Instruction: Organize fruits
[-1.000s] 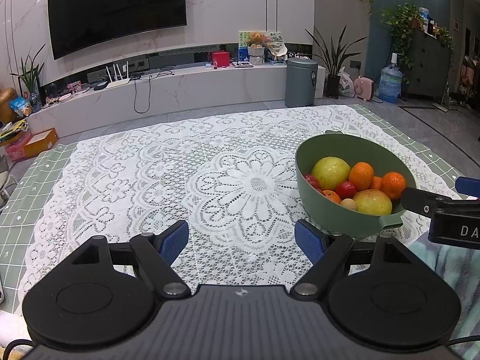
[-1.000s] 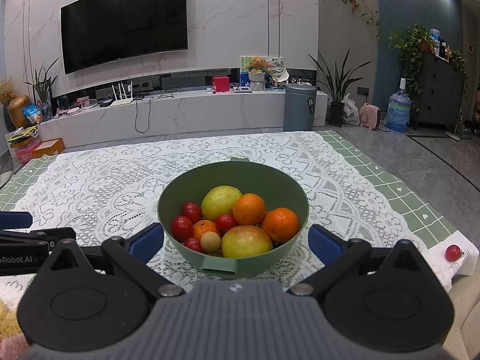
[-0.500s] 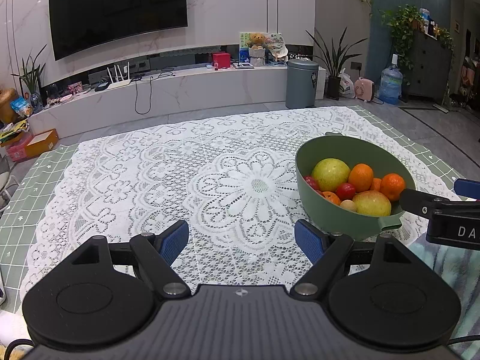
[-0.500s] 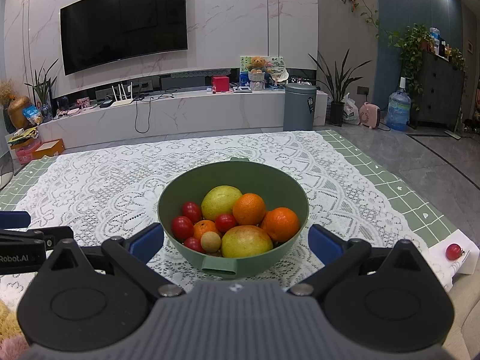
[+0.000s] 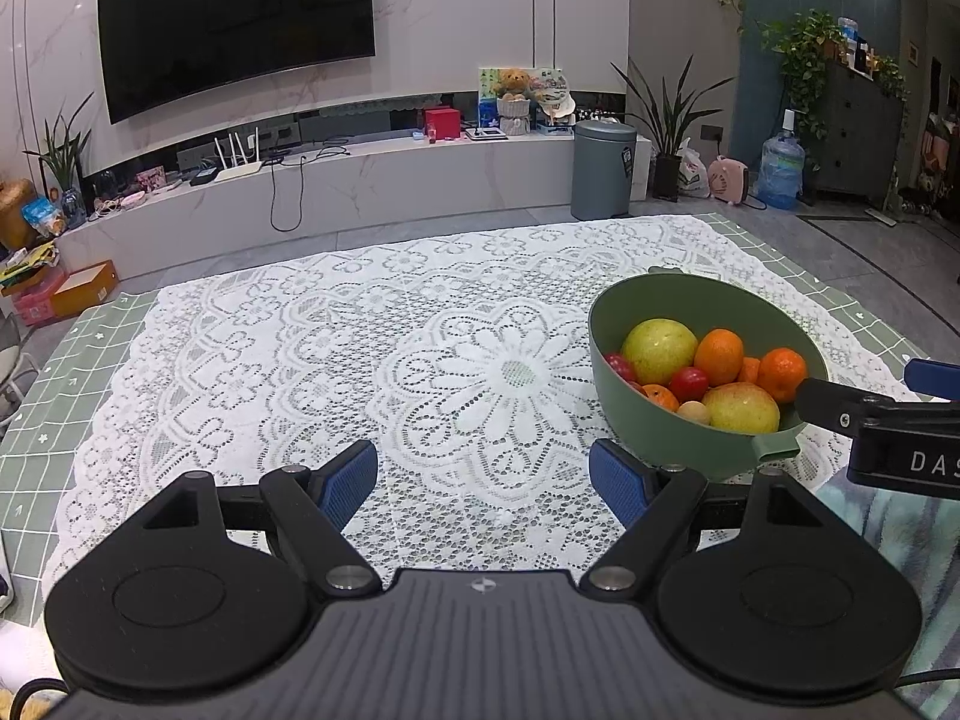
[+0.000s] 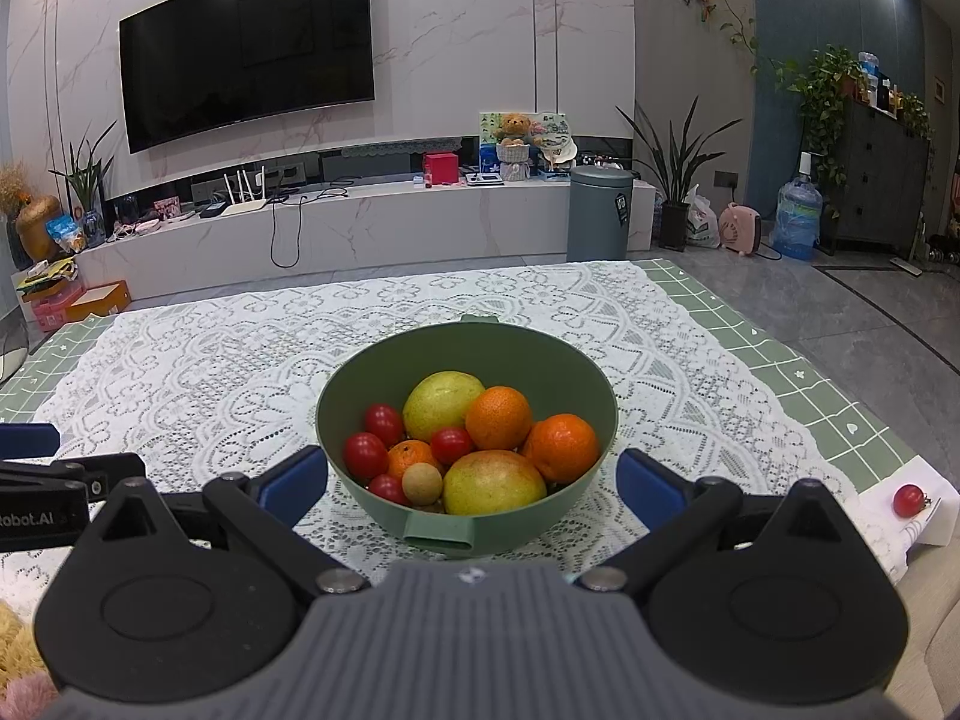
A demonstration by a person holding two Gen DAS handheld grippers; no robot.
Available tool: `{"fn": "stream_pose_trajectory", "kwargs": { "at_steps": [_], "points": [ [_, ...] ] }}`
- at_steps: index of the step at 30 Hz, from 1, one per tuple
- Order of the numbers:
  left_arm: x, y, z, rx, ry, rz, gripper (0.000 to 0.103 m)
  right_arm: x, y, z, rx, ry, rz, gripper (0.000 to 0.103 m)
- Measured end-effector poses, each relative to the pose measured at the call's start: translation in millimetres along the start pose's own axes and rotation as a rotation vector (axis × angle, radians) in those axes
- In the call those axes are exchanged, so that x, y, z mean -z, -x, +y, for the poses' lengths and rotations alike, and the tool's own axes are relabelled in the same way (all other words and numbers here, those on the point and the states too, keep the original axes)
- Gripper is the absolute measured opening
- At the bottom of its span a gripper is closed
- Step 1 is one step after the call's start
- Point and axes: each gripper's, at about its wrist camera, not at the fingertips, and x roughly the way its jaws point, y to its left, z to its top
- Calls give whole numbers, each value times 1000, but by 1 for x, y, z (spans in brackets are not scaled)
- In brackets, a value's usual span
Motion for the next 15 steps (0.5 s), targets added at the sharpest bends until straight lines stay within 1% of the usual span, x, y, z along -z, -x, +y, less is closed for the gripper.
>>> {"fn": "stream_pose_trajectory", "kwargs": {
  "at_steps": [15],
  "points": [
    [-3, 4, -1, -13, -5, 0, 94, 0, 1, 0, -3, -5, 1, 99]
  ]
}}
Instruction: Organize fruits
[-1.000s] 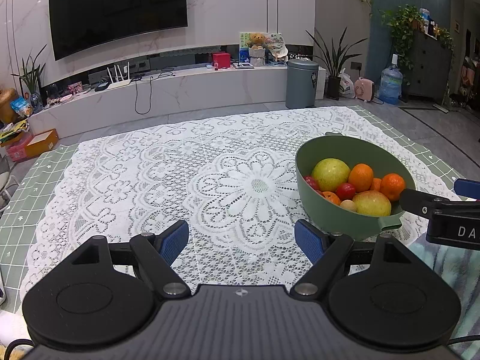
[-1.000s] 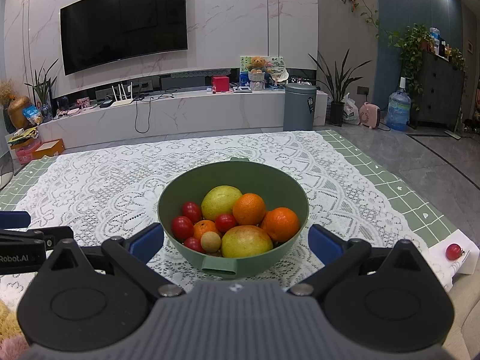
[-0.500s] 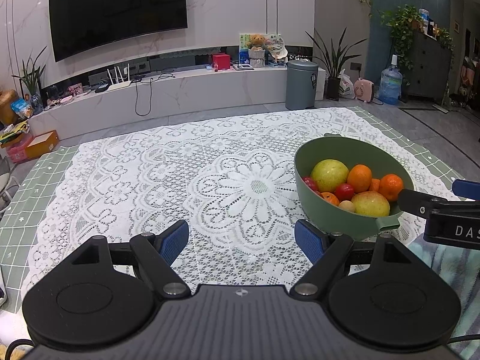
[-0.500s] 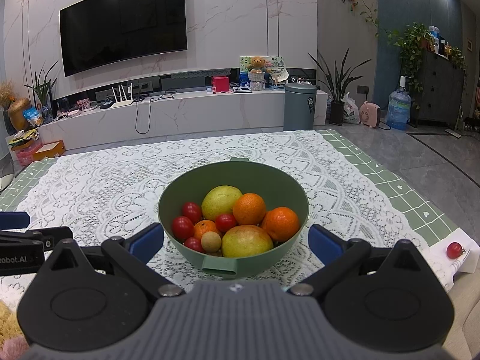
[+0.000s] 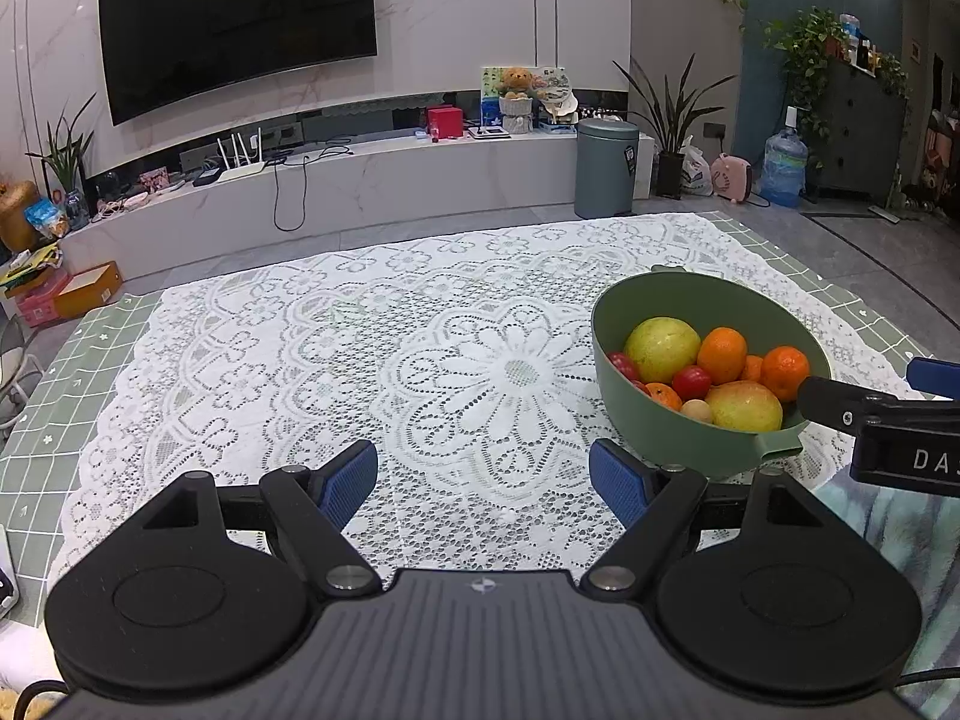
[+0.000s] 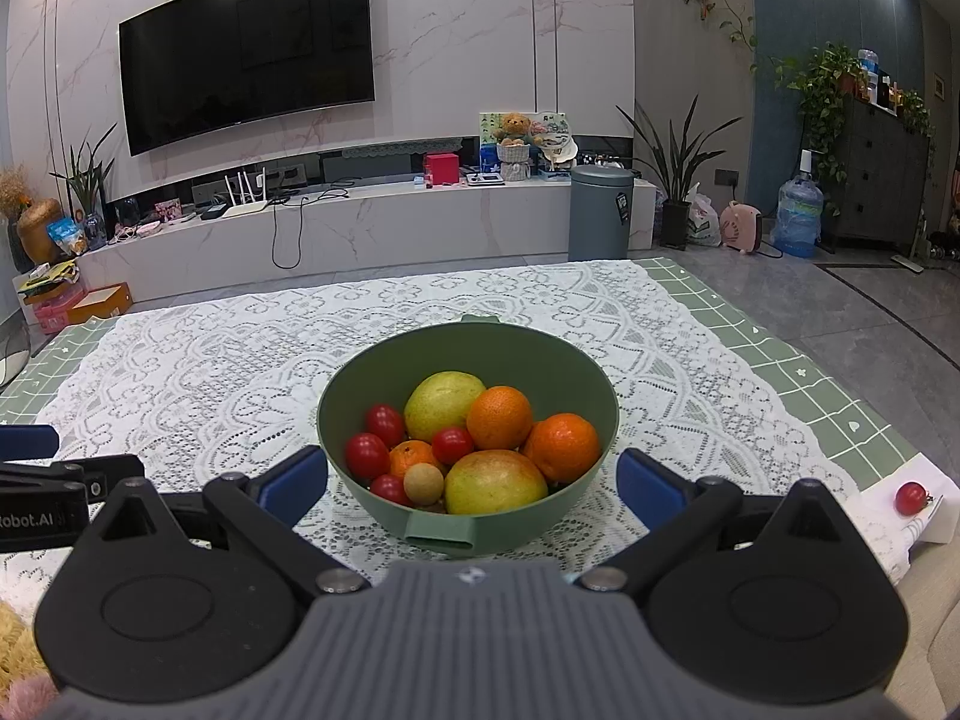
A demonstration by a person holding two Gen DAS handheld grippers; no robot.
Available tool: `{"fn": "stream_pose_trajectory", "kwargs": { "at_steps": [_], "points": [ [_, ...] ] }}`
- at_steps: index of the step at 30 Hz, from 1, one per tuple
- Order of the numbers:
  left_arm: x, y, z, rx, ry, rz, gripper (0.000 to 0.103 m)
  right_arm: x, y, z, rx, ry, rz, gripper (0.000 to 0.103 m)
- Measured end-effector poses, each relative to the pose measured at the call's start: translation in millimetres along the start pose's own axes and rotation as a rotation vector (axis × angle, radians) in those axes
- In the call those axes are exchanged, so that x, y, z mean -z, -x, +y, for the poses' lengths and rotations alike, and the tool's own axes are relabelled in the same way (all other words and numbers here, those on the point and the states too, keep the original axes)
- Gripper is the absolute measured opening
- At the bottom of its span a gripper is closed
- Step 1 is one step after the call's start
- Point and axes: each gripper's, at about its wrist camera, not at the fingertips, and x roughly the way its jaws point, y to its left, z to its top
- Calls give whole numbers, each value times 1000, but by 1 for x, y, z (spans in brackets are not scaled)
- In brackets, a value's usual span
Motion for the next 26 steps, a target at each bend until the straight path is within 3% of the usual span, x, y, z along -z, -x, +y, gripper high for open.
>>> {"fn": "stream_pose_trajectory", "kwargs": {
  "at_steps": [26],
  "points": [
    [1, 2, 0, -6, -5, -3, 94, 0, 0, 0, 0, -2, 1, 99]
  ]
}}
